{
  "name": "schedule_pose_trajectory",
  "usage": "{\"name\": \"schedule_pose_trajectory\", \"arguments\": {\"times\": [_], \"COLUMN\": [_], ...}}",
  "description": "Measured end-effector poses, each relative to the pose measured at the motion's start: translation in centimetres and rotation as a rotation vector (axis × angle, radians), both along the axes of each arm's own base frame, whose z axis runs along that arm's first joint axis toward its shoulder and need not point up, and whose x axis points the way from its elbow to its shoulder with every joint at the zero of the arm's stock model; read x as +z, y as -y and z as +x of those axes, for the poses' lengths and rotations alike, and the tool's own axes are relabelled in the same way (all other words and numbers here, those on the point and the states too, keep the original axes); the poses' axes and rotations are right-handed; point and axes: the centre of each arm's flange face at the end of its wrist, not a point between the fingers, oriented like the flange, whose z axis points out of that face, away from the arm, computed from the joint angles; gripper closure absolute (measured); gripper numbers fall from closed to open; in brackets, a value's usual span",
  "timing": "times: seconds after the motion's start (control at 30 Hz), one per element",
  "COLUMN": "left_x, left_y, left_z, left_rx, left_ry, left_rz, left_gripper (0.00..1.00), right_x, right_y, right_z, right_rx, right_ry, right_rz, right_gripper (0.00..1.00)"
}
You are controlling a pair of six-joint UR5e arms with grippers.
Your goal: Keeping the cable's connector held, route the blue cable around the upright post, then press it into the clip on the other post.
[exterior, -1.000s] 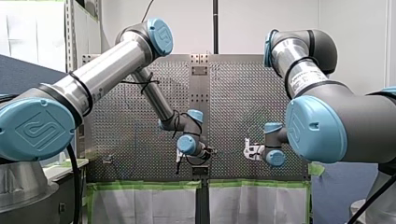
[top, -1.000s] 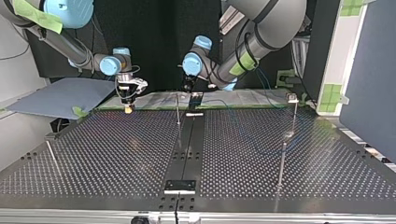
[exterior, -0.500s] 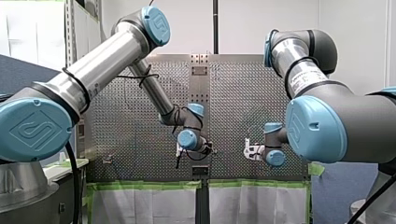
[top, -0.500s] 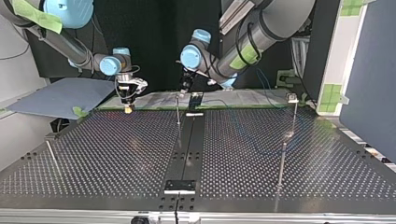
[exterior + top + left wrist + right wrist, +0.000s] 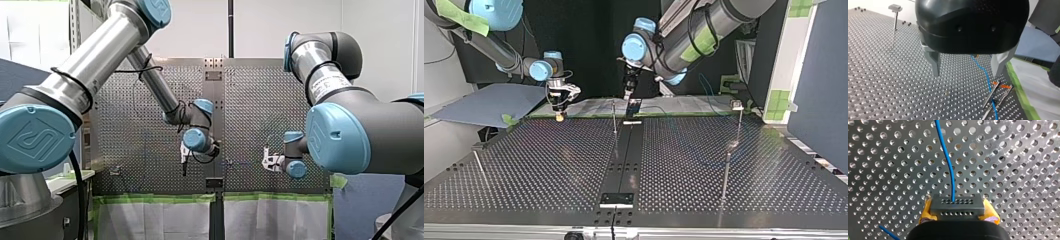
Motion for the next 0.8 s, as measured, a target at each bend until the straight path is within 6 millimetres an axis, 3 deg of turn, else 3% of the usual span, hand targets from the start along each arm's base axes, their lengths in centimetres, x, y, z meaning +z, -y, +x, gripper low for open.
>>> {"name": "schedule_pose_trajectory", "arguments": {"times": [0.8], "left_x": [4.5], "left_y": [-7.0], "left_z": [-7.4], "left_rx": [0.129], "left_ry": [-0.088], "left_rz": [-0.023], "left_gripper": [0.00], "right_x": [0.0], "right_y": [-0.1], "right_z": [0.2], "right_rx": [0.003], "right_ry": [0.002], "right_rz": [0.002], "right_gripper": [1.00]}}
